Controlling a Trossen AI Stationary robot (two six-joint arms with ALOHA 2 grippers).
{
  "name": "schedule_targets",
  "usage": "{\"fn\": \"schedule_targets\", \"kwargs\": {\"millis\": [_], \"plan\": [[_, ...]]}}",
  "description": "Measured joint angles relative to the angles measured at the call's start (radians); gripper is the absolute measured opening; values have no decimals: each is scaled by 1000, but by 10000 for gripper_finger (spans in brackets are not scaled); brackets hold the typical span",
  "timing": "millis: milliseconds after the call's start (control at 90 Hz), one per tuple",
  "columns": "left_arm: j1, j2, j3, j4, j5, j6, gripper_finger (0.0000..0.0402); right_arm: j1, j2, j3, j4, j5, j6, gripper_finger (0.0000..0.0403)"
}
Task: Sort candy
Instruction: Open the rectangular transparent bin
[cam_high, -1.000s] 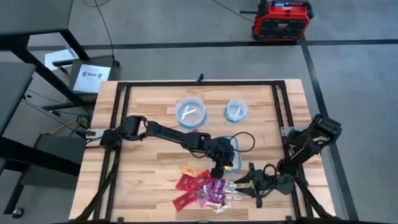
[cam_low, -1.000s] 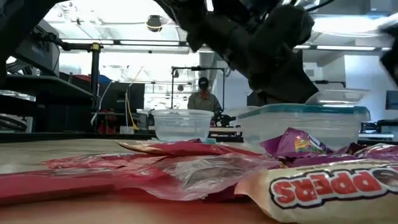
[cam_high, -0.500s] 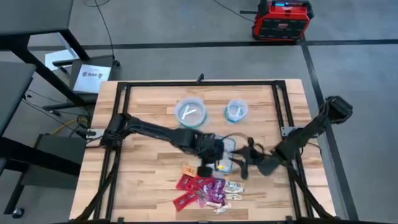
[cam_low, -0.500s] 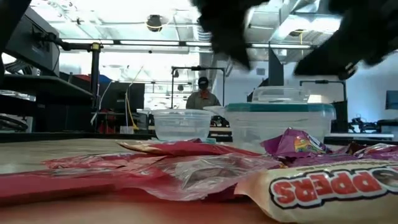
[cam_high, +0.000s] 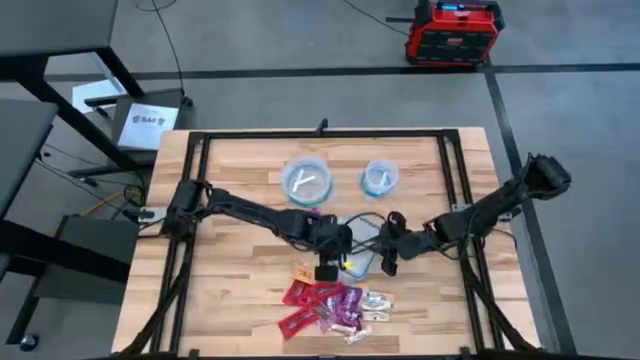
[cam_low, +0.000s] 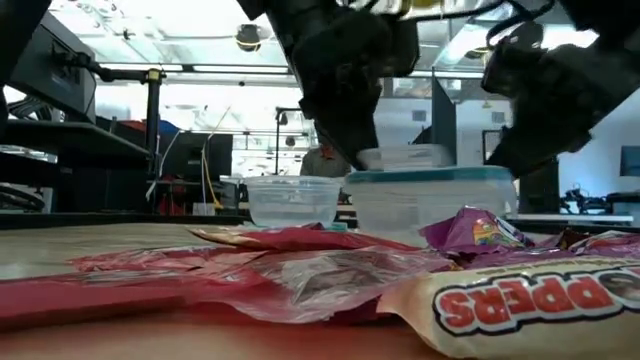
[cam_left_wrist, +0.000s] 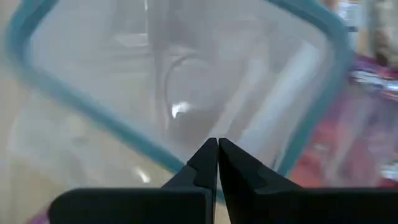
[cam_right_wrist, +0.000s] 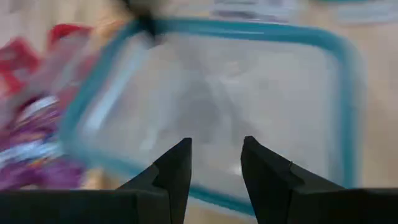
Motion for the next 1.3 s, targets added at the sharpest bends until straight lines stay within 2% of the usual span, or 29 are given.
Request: {"fn": "schedule_targets", "kwargs": {"millis": [189, 389, 544, 633, 756, 933, 1044, 1167, 1300], "plan": [[63, 8, 28, 60, -19, 55, 0, 43, -19, 7, 16, 0, -56, 123], [49, -6, 122, 9, -11, 103, 0, 103, -138, 35, -32, 14, -60, 123], [15, -6, 163, -35, -10, 131, 0, 243, -171, 37, -25, 98, 87, 123], [-3, -6, 162, -45, -6, 144, 0, 336, -133, 37, -23, 145, 209, 123], [-9, 1, 161, -39, 50, 162, 0, 410, -42, 37, 14, 148, 353, 123], [10, 50, 159, 19, 85, 180, 0, 369, 123, 37, 132, 154, 340, 123], [20, 71, 159, 23, 85, 171, 0, 330, 175, 37, 137, 155, 310, 123], [19, 80, 163, 45, 84, 172, 0, 304, 149, 37, 52, 169, 308, 123], [17, 82, 160, 36, 84, 189, 0, 300, 51, 38, -107, 282, 288, 123]]}}
